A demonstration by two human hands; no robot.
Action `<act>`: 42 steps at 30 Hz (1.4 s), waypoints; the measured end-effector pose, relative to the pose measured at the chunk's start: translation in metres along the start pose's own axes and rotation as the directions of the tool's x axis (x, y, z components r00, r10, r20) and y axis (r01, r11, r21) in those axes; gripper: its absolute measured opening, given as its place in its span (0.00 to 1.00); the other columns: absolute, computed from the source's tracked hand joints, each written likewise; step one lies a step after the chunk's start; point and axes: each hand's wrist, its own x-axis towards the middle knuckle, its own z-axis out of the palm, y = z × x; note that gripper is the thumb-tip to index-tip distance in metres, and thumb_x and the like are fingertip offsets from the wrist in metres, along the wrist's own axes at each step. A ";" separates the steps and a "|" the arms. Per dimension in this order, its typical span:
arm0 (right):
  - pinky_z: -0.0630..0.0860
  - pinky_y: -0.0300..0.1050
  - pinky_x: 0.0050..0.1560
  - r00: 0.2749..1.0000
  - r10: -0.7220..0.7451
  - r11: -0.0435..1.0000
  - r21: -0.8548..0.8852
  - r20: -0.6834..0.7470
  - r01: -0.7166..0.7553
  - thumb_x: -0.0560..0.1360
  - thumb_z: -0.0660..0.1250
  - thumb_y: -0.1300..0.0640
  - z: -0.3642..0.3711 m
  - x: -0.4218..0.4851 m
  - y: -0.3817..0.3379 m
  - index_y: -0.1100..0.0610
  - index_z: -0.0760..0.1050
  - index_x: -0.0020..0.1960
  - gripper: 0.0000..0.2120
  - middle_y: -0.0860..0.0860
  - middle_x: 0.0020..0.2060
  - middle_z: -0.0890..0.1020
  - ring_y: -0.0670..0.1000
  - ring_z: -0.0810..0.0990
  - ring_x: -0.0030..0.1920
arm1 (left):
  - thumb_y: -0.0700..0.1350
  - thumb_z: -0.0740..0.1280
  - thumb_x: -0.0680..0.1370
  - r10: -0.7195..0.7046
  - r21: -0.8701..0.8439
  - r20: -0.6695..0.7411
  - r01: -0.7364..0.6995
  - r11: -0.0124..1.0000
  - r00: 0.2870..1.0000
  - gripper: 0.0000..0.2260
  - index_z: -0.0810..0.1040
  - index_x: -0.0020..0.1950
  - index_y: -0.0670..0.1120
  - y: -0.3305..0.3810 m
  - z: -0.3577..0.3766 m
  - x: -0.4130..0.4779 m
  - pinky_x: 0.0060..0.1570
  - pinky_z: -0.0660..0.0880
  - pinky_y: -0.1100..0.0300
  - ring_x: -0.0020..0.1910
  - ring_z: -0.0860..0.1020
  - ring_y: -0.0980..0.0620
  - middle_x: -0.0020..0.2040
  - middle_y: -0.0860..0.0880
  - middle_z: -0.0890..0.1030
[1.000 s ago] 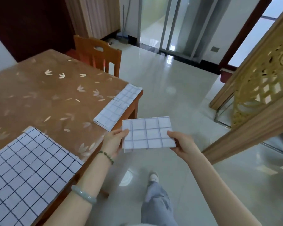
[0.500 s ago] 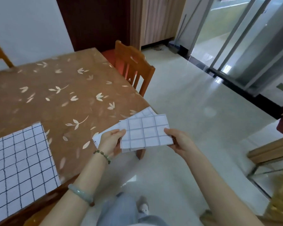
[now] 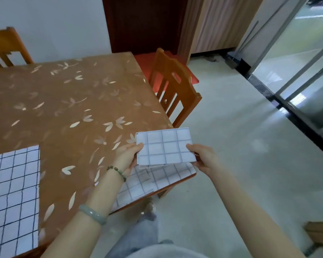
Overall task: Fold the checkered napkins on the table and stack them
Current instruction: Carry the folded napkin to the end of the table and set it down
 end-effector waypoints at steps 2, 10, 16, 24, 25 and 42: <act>0.77 0.40 0.29 1.000 0.021 1.000 -0.001 0.021 -0.021 0.73 0.69 0.65 0.006 0.023 -0.015 0.65 0.77 0.45 0.03 0.56 0.34 0.81 0.50 0.81 0.32 | 0.44 0.75 0.70 -0.016 -0.046 -0.039 0.014 0.999 0.999 0.13 0.79 0.48 0.38 0.009 0.004 0.016 0.30 0.67 0.63 0.26 0.70 0.53 0.30 0.47 0.78; 0.81 0.49 0.44 0.990 0.114 0.990 -0.099 0.087 -0.105 0.71 0.71 0.64 0.025 0.105 -0.034 0.67 0.78 0.50 0.09 0.61 0.45 0.83 0.57 0.83 0.44 | 0.37 0.69 0.76 -0.068 -0.060 -0.139 0.060 0.996 0.988 0.03 0.75 0.46 0.41 0.025 0.014 0.070 0.22 0.70 0.68 0.19 0.72 0.62 0.23 0.55 0.76; 0.78 0.46 0.48 0.986 0.151 0.948 -0.295 0.068 -0.124 0.73 0.68 0.66 0.024 0.147 -0.038 0.65 0.79 0.48 0.05 0.57 0.42 0.83 0.53 0.81 0.42 | 0.35 0.68 0.76 -0.129 -0.022 -0.191 0.127 0.992 0.973 0.07 0.76 0.40 0.44 0.019 0.016 0.101 0.28 0.76 0.68 0.23 0.75 0.62 0.28 0.52 0.79; 0.80 0.50 0.48 0.983 0.183 0.855 -0.491 -0.016 -0.167 0.70 0.69 0.69 0.013 0.179 -0.019 0.65 0.79 0.38 0.03 0.62 0.41 0.82 0.56 0.80 0.40 | 0.34 0.71 0.73 -0.143 0.090 -0.337 0.183 0.979 0.931 0.08 0.75 0.40 0.46 -0.014 0.023 0.126 0.38 0.78 0.62 0.33 0.79 0.54 0.39 0.45 0.78; 0.79 0.45 0.42 0.984 0.174 0.834 -0.528 -0.027 -0.162 0.70 0.70 0.68 0.012 0.180 -0.017 0.65 0.79 0.37 0.03 0.61 0.38 0.81 0.54 0.79 0.37 | 0.35 0.72 0.73 -0.131 0.130 -0.352 0.187 0.974 0.927 0.08 0.76 0.40 0.46 -0.018 0.023 0.128 0.44 0.78 0.59 0.37 0.78 0.52 0.40 0.45 0.79; 0.75 0.42 0.42 0.999 0.051 0.496 -0.868 0.006 -0.020 0.68 0.74 0.55 0.007 0.191 -0.007 0.57 0.80 0.44 0.08 0.49 0.40 0.82 0.51 0.80 0.45 | 0.42 0.75 0.69 0.046 0.414 -0.542 0.219 0.884 0.839 0.14 0.78 0.52 0.43 -0.038 0.029 0.125 0.44 0.69 0.61 0.46 0.78 0.49 0.44 0.50 0.79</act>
